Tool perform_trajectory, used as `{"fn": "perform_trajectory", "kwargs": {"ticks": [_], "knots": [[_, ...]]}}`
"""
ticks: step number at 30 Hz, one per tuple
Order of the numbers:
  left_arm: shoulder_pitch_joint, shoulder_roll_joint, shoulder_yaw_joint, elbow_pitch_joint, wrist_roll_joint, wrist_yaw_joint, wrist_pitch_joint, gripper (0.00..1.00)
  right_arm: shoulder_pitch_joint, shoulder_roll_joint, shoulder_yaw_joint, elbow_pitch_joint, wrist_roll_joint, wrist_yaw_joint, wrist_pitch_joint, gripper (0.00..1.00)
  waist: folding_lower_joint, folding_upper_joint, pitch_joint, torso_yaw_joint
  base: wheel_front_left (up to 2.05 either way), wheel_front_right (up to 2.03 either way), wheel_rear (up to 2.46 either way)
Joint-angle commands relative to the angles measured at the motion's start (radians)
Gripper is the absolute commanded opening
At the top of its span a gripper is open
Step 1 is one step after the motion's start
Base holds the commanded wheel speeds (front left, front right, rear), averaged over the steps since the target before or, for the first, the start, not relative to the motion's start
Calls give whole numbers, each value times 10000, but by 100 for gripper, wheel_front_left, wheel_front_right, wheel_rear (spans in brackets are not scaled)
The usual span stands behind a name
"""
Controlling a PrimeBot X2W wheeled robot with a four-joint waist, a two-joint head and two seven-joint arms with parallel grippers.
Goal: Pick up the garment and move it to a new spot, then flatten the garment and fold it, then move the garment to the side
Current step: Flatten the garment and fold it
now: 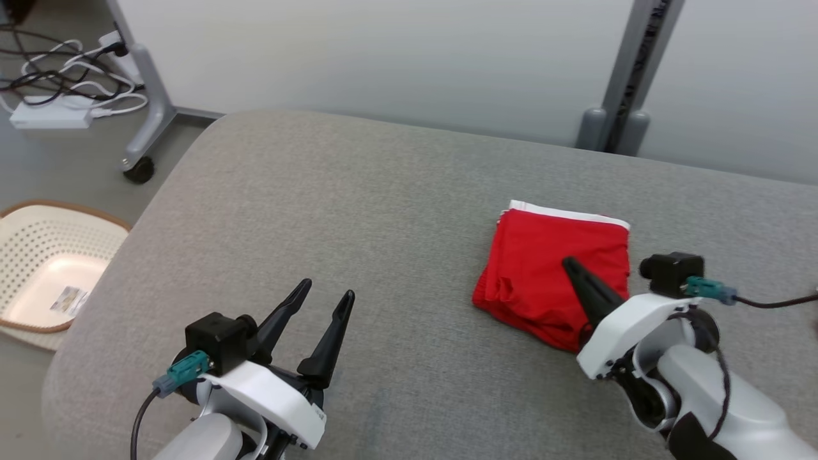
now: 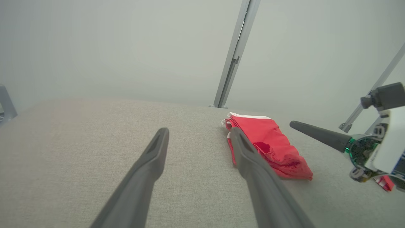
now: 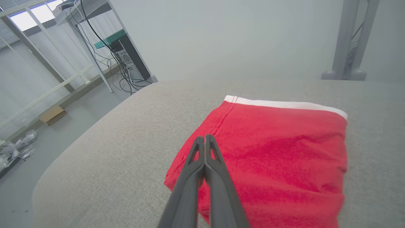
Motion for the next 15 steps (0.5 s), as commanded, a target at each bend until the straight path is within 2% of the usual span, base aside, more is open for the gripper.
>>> {"fn": "perform_trajectory", "kwargs": {"ticks": [1,2,4,5,6,7,15], "knots": [[254,99,102,-43,66,103,-40,100,280,-212,-535,-412,-424,-1,-64,2,0,0,-155,-414,0,0,0],[263,120,128,-60,73,127,-41,100,430,-270,-771,-600,-608,-1,-66,15,0,0,-181,-521,0,0,0],[300,158,197,-115,99,185,-53,100,694,-382,-1283,-966,-1030,-1,-64,28,0,0,-226,-724,0,0,0],[350,179,211,-124,98,206,-59,100,844,-422,-1511,-1154,-1229,-1,-63,40,0,0,-246,-818,0,0,0],[393,193,230,-132,105,232,-62,100,1001,-451,-1763,-1314,-1425,-1,-62,65,0,0,-262,-898,0,0,0],[424,206,254,-143,120,261,-67,100,1164,-478,-2018,-1511,-1644,-1,-61,100,0,0,-280,-974,0,0,0],[723,291,717,-284,221,475,-88,100,2730,-380,-4217,-3527,-3393,-1,-63,100,0,0,-335,-1640,0,0,0]]}}
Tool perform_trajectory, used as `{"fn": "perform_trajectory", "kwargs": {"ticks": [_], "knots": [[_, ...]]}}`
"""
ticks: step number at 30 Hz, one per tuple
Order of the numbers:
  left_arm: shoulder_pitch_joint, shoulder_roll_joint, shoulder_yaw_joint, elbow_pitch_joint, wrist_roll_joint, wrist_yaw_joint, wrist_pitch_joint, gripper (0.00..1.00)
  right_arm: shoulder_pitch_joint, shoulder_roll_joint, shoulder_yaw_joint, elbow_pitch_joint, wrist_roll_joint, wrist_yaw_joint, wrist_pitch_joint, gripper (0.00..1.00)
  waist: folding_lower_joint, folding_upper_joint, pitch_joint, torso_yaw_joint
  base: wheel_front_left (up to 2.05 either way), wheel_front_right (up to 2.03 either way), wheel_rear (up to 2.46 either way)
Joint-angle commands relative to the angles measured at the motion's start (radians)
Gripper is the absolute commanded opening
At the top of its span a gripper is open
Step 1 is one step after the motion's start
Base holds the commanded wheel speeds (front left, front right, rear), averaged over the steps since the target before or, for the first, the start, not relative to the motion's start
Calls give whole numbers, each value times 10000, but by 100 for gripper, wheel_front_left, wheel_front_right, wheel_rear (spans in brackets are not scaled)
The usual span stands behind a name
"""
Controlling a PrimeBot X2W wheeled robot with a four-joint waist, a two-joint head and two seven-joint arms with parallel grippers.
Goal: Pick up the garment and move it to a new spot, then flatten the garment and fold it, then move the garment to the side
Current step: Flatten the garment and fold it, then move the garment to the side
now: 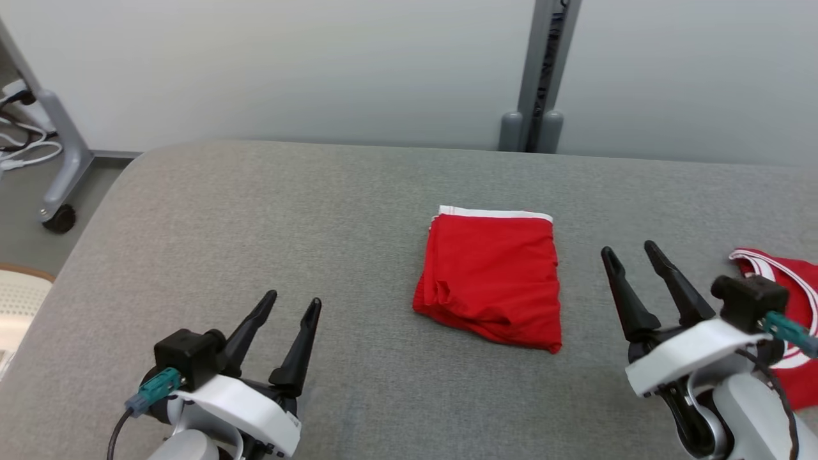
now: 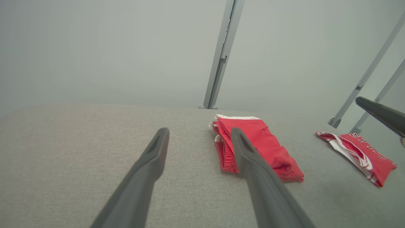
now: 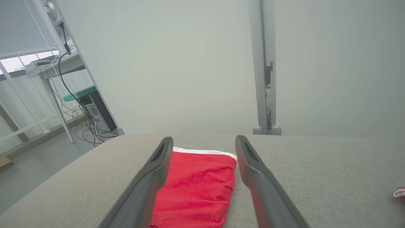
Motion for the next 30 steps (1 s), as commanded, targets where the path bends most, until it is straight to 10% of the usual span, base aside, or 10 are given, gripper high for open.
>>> {"fn": "perform_trajectory", "kwargs": {"ticks": [1,16,30], "knots": [[92,33,166,-73,109,88,-49,100,364,4,-290,-341,-260,-1,-48,100,0,0,-12,-222,0,0,0],[954,-314,2104,-582,1192,-76,-40,100,2924,1135,-3376,-3577,-2296,1,-50,100,0,0,314,-1151,0,0,0],[706,-789,2625,-400,1787,-753,-41,100,1156,1354,-2301,-32,-190,-1,229,100,0,0,549,-473,0,0,0]]}}
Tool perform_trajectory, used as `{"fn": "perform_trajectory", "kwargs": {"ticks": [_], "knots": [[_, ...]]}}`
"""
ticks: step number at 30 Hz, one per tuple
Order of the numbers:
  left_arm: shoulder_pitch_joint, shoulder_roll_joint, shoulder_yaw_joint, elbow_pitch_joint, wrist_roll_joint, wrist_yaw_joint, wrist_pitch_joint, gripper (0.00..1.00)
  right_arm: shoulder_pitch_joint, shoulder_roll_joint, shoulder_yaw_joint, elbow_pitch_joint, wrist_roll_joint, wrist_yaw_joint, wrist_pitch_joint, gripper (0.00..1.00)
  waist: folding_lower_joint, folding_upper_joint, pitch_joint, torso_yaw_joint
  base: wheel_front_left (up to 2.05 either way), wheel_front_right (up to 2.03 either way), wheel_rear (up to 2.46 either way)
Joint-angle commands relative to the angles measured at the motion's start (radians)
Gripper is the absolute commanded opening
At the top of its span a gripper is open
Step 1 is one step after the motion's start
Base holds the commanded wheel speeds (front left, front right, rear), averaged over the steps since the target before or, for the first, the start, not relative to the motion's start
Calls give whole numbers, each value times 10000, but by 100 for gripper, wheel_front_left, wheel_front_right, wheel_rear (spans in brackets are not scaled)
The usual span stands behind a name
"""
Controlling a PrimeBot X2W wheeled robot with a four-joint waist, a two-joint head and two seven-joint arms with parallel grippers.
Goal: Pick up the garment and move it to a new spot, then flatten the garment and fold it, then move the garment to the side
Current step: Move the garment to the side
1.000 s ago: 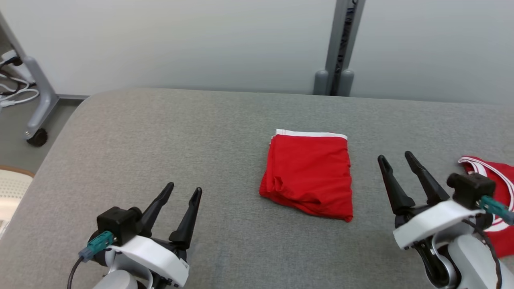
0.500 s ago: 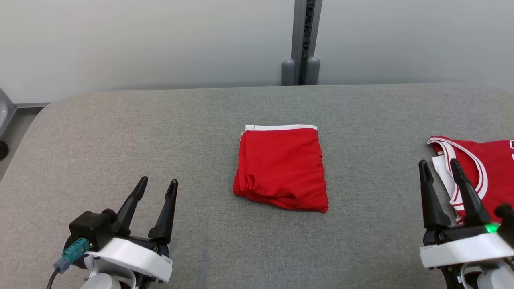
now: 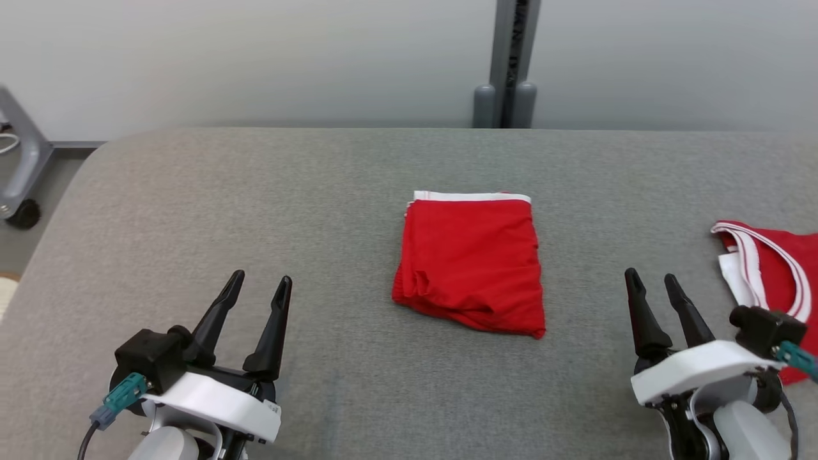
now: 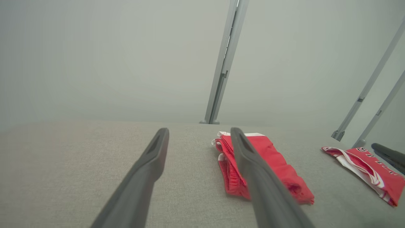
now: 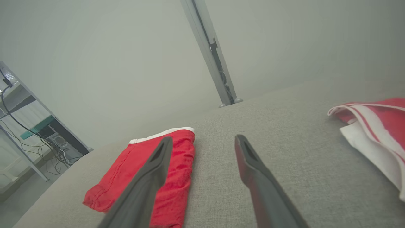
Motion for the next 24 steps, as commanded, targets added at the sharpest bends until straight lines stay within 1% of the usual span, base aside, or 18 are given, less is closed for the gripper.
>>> {"fn": "perform_trajectory", "kwargs": {"ticks": [1,5,11,17,19,20,24], "knots": [[-175,35,64,19,45,-57,-13,100,-167,-105,64,243,104,1,82,100,0,-1,21,238,0,0,0],[-200,-25,91,109,131,-150,-13,100,-1097,-136,541,1901,998,3,454,100,0,-1,39,788,0,0,0],[-304,-66,92,174,195,-275,-12,100,-2186,-286,1290,3492,2010,3,762,100,0,-1,178,1559,0,0,0],[-378,-113,135,173,230,-371,-13,100,-2993,-284,1542,4871,2933,3,1178,100,0,-1,348,2035,0,0,0],[-423,-141,118,197,243,-407,-13,100,-3223,-376,1578,5333,3089,3,1267,100,0,-1,402,2189,0,0,0],[-429,-158,115,239,251,-440,-13,100,-3419,-433,1612,5775,3191,3,1255,100,0,-1,451,2343,0,0,0],[-458,-162,141,316,271,-467,-13,100,-3697,-407,1595,6413,3487,3,1277,100,0,-1,507,2633,0,0,0]]}}
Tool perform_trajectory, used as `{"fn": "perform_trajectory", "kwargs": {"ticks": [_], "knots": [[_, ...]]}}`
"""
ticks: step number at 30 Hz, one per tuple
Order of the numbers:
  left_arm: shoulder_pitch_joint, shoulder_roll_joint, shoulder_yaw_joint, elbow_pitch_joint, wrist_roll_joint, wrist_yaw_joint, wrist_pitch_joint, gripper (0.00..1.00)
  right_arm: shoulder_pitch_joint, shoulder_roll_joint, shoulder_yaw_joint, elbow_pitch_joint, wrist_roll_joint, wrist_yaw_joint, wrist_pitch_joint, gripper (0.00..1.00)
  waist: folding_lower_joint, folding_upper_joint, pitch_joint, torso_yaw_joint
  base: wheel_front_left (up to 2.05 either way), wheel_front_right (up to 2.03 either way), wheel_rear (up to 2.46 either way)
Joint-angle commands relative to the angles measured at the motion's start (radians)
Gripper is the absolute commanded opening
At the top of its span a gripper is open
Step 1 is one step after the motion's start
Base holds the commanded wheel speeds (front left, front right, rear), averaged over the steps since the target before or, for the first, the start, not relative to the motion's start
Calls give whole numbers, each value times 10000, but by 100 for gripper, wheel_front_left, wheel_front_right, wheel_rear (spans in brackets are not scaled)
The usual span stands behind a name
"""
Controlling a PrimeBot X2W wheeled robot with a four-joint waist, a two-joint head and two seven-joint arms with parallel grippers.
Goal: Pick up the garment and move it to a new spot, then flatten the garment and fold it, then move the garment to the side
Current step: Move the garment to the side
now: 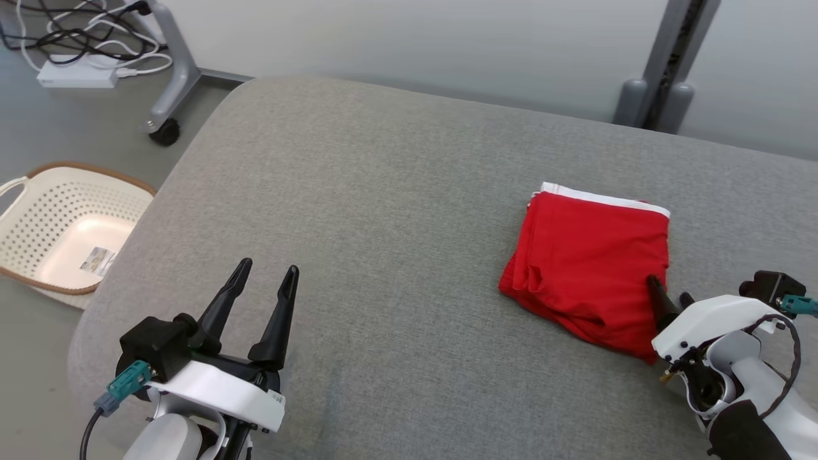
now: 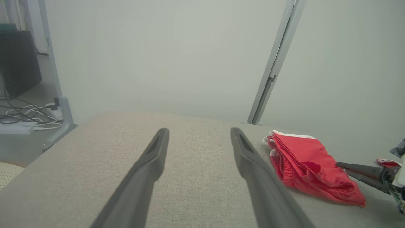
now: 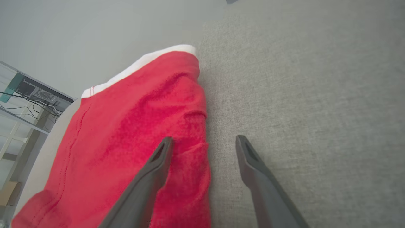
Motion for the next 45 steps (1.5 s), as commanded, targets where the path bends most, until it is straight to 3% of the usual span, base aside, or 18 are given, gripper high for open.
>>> {"fn": "perform_trajectory", "kwargs": {"ticks": [1,10,11,12,13,21,27,35,45], "knots": [[-114,39,47,47,86,-47,-13,100,-164,25,-48,263,237,3,104,100,0,0,55,211,0,0,0],[-174,55,116,143,119,-92,-13,100,-157,178,24,265,1272,3,680,100,0,0,82,444,0,0,0],[-150,57,110,153,131,-82,-13,100,-130,178,66,203,1332,3,612,57,0,0,67,434,0,0,0],[-127,70,101,163,138,-72,-13,100,-111,167,116,142,1365,3,523,35,0,0,52,419,0,0,0],[-108,91,95,165,148,-67,-13,100,-104,156,161,86,1386,3,414,0,0,0,37,396,0,0,0],[15,100,-23,92,133,-49,32,100,69,-92,765,-732,1563,3,-342,0,0,0,-118,-81,0,0,0],[220,50,-101,90,62,2,52,100,602,-539,1361,-1638,1878,3,-209,0,0,0,-323,-984,0,0,0],[409,80,-120,-74,21,135,68,100,1170,-1616,2143,-2806,1921,3,-267,0,0,0,-427,-2517,0,0,0],[374,61,-100,-166,-56,111,45,100,461,-2761,2789,-3435,1231,3,154,0,0,0,-203,-3787,0,0,0]]}}
